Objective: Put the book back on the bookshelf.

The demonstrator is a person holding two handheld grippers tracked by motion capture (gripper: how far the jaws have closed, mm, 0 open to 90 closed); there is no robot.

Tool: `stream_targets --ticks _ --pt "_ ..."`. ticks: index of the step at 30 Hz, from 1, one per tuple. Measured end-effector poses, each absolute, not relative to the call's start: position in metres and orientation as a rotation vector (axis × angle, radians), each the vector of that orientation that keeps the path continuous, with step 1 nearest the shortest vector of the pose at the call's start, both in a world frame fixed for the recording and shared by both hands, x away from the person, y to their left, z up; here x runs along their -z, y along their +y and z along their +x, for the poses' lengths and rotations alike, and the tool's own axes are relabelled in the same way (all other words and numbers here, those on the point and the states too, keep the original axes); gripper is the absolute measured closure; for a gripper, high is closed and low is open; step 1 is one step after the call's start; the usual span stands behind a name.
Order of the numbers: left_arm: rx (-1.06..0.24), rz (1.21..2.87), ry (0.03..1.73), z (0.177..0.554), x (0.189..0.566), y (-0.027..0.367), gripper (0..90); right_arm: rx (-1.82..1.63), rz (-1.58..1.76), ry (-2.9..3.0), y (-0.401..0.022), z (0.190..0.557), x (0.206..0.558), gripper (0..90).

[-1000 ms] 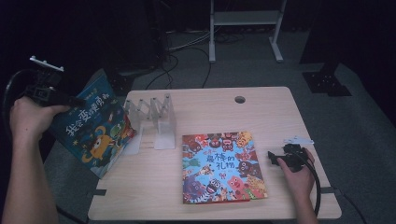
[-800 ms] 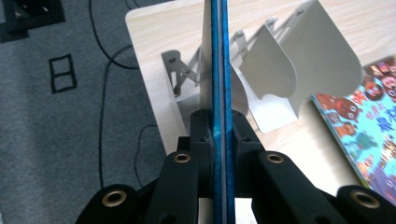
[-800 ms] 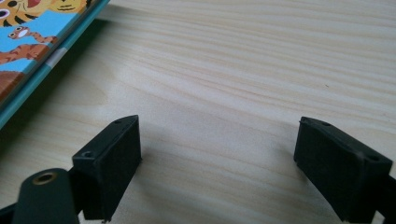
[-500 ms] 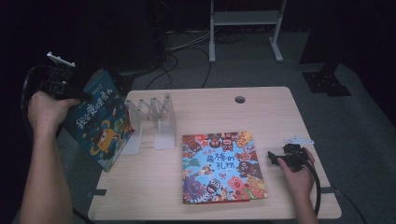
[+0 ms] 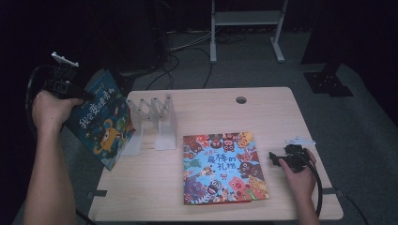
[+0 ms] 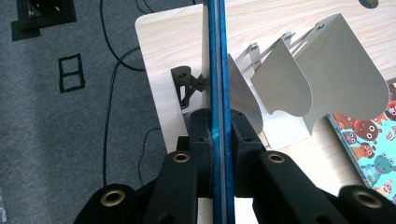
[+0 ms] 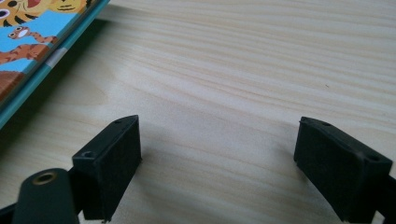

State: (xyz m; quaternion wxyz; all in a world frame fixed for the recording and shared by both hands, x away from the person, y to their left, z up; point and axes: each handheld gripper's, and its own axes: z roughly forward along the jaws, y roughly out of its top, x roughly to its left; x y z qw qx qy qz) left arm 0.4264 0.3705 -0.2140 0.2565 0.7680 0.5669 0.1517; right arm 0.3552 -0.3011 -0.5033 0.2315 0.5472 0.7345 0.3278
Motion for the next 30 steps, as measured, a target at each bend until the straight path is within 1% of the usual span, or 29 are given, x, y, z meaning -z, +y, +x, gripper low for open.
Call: stream_targets --ticks 8,9,13,16,19,21,26,28,30 --pt "-0.409 2.077 1.521 0.422 0.207 0.374 80.9 -0.901 1.503 2.02 -0.301 0.355 0.503 14.0" --pt "-0.421 2.079 1.516 0.421 0.204 0.374 79.7 -0.901 1.503 2.02 -0.301 0.355 0.503 14.1" --pt "-0.433 2.077 1.498 0.416 0.193 0.374 80.2 -0.901 1.503 2.019 -0.301 0.355 0.503 14.0" --pt "-0.468 2.07 1.472 0.411 0.185 0.373 80.8 -0.901 1.503 2.019 -0.301 0.355 0.503 14.0" --pt "-0.491 2.069 1.439 0.406 0.179 0.371 83.2 -0.901 1.503 2.019 -0.301 0.355 0.503 14.0" --pt "-0.526 2.102 1.393 0.401 0.176 0.366 89.8 -0.901 1.503 2.019 -0.301 0.355 0.503 14.0" --pt "-0.515 2.137 1.321 0.398 0.178 0.358 89.5 -0.901 1.503 2.019 -0.301 0.355 0.503 14.0" --pt "-0.506 2.151 1.292 0.397 0.18 0.353 85.6 -0.901 1.503 2.019 -0.301 0.355 0.503 14.1" --pt "-0.475 2.16 1.265 0.397 0.183 0.348 84.9 -0.901 1.503 2.019 -0.301 0.355 0.503 14.0"
